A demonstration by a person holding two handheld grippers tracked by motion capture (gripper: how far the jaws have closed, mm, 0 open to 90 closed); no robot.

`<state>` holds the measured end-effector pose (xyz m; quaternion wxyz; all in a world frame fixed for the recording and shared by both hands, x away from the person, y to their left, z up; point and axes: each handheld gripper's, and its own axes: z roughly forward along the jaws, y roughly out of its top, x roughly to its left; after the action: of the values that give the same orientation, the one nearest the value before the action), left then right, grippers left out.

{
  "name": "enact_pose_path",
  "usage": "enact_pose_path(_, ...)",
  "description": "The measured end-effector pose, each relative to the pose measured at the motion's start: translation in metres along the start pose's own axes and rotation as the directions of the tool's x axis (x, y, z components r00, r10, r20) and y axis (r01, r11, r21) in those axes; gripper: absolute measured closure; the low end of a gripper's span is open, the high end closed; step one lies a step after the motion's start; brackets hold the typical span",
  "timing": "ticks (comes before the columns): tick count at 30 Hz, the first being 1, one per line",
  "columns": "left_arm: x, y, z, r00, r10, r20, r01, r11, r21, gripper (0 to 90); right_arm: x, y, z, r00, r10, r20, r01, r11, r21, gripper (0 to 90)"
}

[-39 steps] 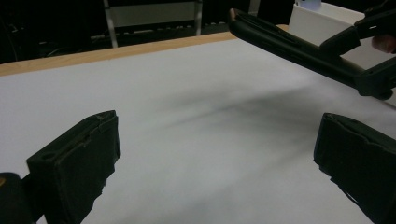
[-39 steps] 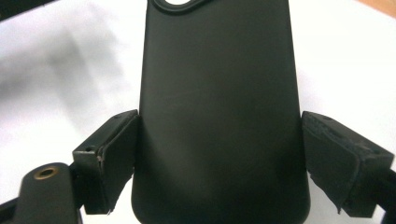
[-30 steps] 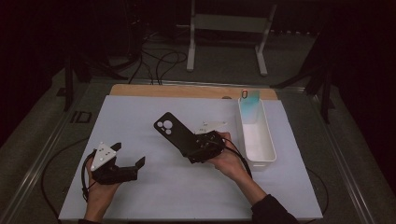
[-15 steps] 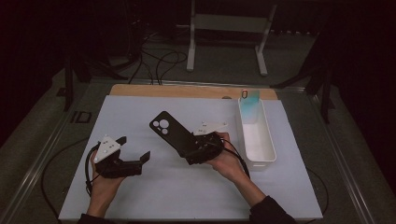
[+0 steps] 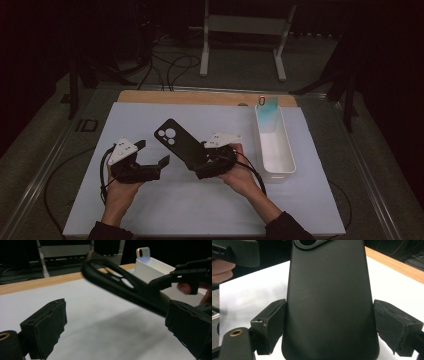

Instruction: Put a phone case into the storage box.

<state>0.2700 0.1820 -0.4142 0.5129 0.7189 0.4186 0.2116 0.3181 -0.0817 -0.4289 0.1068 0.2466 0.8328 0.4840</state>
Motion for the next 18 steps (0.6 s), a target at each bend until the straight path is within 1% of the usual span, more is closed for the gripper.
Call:
enact_pose_path(3, -0.003, 0.004, 0.003, 0.9999, -0.014, 0.006, 0.014, 0.9998, -0.014, 9.2, 0.003, 0.001, 0.001, 1.0000, -0.003, 0.001, 0.003, 1.000, -0.016, 14.5)
enact_pose_path(5, -0.005, 0.005, 0.005, 0.9996, -0.024, 0.016, 0.024, 0.9995, -0.021, 14.8, 0.005, 0.001, 0.002, 1.0000, -0.002, -0.004, 0.002, 1.000, -0.028, 14.5)
enact_pose_path(9, -0.006, 0.007, 0.010, 0.9972, -0.063, 0.040, 0.063, 0.9979, -0.015, 23.2, 0.010, 0.000, 0.005, 0.9999, -0.008, -0.008, 0.008, 0.999, -0.034, 14.5)
enact_pose_path(13, -0.007, 0.007, 0.012, 0.9923, -0.095, 0.079, 0.096, 0.9952, -0.016, 36.0, 0.014, 0.002, 0.006, 0.9999, -0.011, 0.004, 0.011, 0.998, -0.061, 14.5)
enact_pose_path(15, -0.008, 0.007, 0.014, 0.9891, -0.101, 0.107, 0.103, 0.9946, -0.015, 43.2, 0.016, 0.003, 0.006, 0.9999, -0.011, 0.008, 0.011, 0.997, -0.077, 14.5)
enact_pose_path(16, -0.008, 0.007, 0.014, 0.9885, -0.098, 0.115, 0.100, 0.9949, -0.014, 45.5, 0.017, 0.004, 0.006, 1.0000, -0.007, 0.007, 0.007, 0.996, -0.087, 14.5)
enact_pose_path(18, -0.009, 0.007, 0.015, 0.9855, -0.102, 0.136, 0.105, 0.9943, -0.020, 50.5, 0.019, 0.005, 0.007, 0.9998, -0.005, 0.021, 0.007, 0.995, -0.099, 14.4)
